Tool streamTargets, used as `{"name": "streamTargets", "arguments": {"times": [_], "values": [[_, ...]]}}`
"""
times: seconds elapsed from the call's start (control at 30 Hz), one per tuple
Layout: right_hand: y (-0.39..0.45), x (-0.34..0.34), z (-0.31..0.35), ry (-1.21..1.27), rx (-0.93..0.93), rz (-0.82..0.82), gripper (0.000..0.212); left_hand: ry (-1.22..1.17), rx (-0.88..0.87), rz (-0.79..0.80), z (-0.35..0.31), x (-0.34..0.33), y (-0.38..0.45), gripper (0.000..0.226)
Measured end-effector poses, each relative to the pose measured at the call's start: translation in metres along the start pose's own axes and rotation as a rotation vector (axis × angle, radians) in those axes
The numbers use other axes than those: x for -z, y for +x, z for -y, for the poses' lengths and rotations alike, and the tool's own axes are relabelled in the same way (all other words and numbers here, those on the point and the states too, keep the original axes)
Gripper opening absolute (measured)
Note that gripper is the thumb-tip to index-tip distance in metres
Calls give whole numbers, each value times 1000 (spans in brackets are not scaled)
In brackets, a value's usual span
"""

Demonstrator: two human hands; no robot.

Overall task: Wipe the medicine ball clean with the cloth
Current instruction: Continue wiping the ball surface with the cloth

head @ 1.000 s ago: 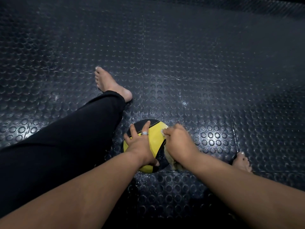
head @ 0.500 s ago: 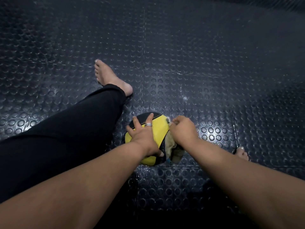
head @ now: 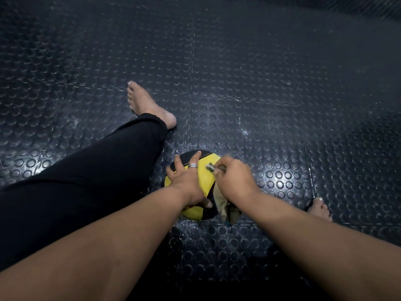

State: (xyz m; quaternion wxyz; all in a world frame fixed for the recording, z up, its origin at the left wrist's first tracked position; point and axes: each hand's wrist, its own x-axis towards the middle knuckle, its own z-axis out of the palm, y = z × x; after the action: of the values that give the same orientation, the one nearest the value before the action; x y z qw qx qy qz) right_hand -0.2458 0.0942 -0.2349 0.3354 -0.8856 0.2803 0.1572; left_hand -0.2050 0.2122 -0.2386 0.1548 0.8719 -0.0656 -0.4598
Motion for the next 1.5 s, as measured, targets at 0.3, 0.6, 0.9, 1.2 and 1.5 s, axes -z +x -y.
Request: {"name": "streamTargets", "arguments": {"times": [0.3, 0.6, 0.9, 1.2, 1.5], "values": [[24, 9, -14, 15, -99, -17, 21, 10, -4, -18, -3, -4, -4, 141], [15, 15, -24, 49, -83, -43, 12, 1, -2, -14, -14, -10, -3, 139], [-2, 6, -8, -25, 63, -35, 15, -25, 1, -21, -10, -7, 0, 139], [44, 30, -43, 325, -354, 87, 13, 31, 6, -59, -19, -28, -11, 139], [12, 27, -78, 1056, -739, 270, 33, -296, 100, -240, 7, 16, 11, 106]]}}
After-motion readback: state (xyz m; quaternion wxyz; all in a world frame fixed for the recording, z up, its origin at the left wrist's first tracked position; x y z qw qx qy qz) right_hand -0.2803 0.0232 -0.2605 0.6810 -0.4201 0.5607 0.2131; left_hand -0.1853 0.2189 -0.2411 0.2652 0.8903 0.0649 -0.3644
